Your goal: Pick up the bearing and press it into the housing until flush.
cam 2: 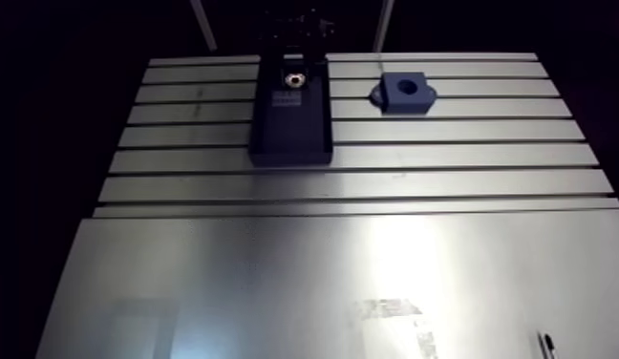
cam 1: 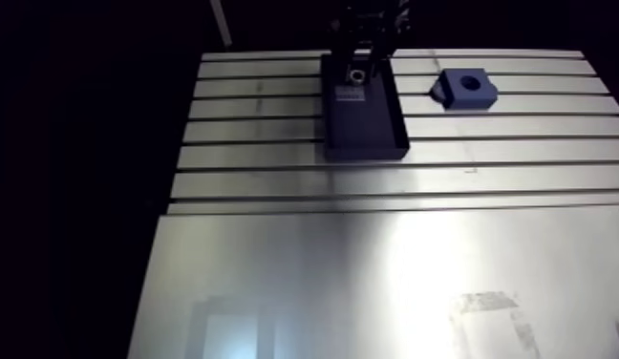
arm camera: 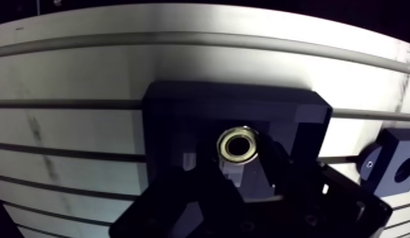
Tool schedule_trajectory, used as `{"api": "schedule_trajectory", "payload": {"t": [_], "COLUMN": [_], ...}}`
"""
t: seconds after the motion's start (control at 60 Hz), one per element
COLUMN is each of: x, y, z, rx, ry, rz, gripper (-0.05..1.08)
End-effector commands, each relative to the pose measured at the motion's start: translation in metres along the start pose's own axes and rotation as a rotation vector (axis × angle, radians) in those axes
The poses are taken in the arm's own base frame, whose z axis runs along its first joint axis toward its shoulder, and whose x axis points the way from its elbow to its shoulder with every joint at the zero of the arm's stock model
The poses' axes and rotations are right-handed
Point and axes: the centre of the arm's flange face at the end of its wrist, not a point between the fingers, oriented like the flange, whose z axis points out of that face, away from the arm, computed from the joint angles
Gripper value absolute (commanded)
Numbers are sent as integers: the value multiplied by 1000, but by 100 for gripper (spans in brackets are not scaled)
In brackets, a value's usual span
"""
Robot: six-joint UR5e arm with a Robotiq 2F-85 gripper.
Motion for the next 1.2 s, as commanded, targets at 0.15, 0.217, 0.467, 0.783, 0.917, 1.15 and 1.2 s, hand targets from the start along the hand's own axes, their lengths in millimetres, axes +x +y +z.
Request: {"api": "schedule_trajectory", "payload": {"t": [0.15, 0.217, 0.467, 0.783, 0.917, 1.15, 1.2], "x": [0, 0, 0, -10, -17, -28, -31], "y": [1, 1, 1, 0, -2, -6, -6], "z": [0, -1, -2, -13, -22, -46, -58], "rx": [0, 0, 2, 1, -1, -3, -5], "ry": [-1, 1, 2, 7, 10, 25, 36], "rz": [1, 1, 1, -1, -2, -18, -41], "gripper": [55, 56, 59, 61, 62, 63, 63]}}
